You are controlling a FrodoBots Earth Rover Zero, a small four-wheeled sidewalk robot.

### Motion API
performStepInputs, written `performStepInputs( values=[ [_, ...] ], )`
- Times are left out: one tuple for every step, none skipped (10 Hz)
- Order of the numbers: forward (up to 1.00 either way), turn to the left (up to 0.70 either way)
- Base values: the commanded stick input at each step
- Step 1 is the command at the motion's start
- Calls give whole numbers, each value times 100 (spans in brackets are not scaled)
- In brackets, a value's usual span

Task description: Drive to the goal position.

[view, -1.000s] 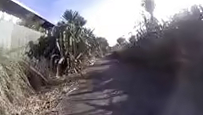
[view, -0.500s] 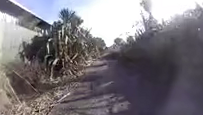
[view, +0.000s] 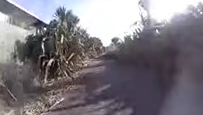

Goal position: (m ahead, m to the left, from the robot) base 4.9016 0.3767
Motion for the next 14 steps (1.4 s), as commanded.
performStepInputs(
  values=[
    [45,-27],
    [45,-27],
    [45,-20],
    [45,-9],
    [45,0],
    [45,0],
    [45,0],
    [45,0],
    [45,0],
    [45,0],
    [45,0],
    [45,0],
    [45,0],
    [45,0]
  ],
)
